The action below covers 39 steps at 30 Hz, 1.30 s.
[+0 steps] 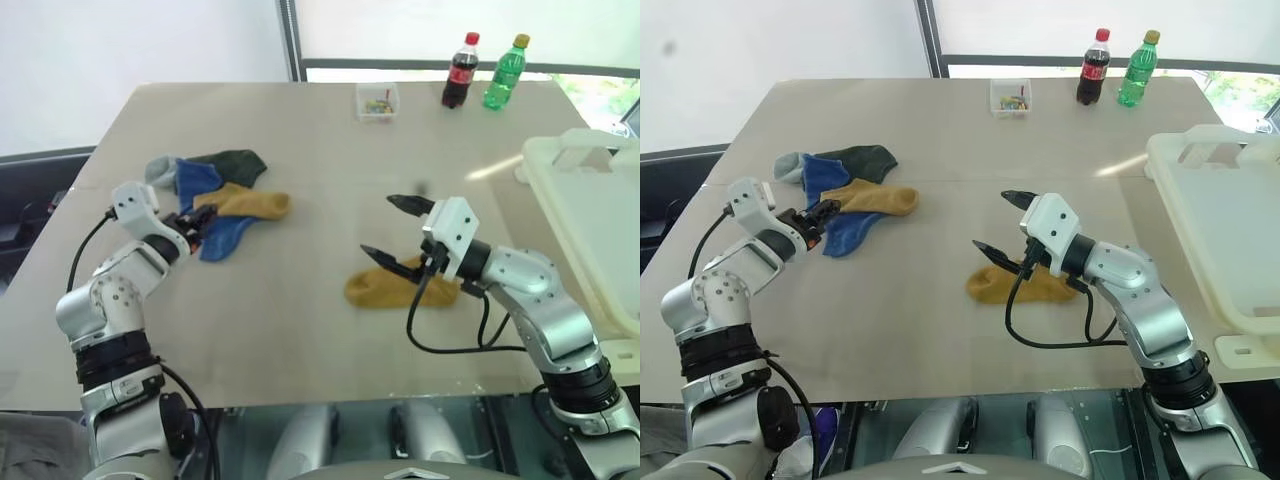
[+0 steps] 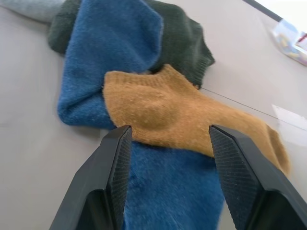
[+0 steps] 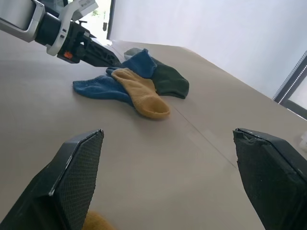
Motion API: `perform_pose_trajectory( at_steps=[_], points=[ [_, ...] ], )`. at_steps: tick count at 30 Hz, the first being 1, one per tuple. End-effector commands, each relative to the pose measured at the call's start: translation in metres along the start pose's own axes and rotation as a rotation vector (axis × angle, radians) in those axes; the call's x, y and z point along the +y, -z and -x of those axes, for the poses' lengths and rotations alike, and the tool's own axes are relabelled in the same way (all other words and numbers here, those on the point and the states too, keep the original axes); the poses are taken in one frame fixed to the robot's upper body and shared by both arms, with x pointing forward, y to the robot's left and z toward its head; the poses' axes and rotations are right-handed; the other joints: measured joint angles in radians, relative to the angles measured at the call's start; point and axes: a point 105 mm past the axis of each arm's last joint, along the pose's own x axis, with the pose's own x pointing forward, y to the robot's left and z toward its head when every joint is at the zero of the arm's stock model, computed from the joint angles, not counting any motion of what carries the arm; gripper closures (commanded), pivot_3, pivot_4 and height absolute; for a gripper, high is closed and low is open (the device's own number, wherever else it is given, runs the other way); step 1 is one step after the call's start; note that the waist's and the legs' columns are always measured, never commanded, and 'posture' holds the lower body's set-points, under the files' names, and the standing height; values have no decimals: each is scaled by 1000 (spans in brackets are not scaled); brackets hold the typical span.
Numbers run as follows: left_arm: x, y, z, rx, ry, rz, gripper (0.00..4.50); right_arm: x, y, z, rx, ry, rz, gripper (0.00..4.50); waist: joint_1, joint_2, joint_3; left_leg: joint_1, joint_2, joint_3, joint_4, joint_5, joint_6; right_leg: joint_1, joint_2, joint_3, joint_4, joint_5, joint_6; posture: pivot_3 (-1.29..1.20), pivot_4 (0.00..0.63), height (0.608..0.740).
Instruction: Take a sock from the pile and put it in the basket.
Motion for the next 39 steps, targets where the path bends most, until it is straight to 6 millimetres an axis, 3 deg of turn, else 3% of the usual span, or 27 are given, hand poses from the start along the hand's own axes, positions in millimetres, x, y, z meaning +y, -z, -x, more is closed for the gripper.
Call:
perform_pose_trajectory(
  at_steps=[1, 10, 16, 27, 33, 39],
  points=[
    [5, -11, -5, -40, -46, -16, 1793, -3, -12, 4, -38, 27, 26, 54, 0, 0, 0, -1, 0, 0, 0, 0, 0, -1, 0, 0, 0, 0, 0, 0, 150, 740],
    [3, -8, -24, -64, -100, 11, 1793, -6, -12, 8, -28, 54, 29, 54, -1, 0, 0, -4, 0, 0, 0, 0, 0, -4, 0, 0, 0, 0, 0, 0, 150, 740],
    [-6, -9, -16, -81, -78, 5, 1793, -4, -12, 9, -19, 49, 34, 54, -1, 0, 0, -4, 0, 0, 1, 0, 0, -4, 0, 0, 0, 0, 0, 0, 150, 740],
    [-5, -6, -4, -106, -121, -17, 1793, -2, -9, 9, -13, 22, 30, 54, -1, -1, 0, -5, 0, 0, 2, 0, 0, -4, 0, 0, 1, 0, 0, 0, 150, 740],
    [-6, -7, -9, -121, -114, -1, 4339, -2, -9, 7, -13, 17, 27, 0, -1, -1, 0, -5, 0, 0, 4, 0, 0, -4, 0, 0, 2, 0, 0, 0, 150, 740],
    [-9, -7, -16, -125, -106, 19, 4428, -2, -9, 9, -9, 19, 33, 0, -1, -1, -1, -5, 0, 0, 5, 0, 0, -3, 0, -1, 3, 0, 0, 0, 150, 740]
  ],
)
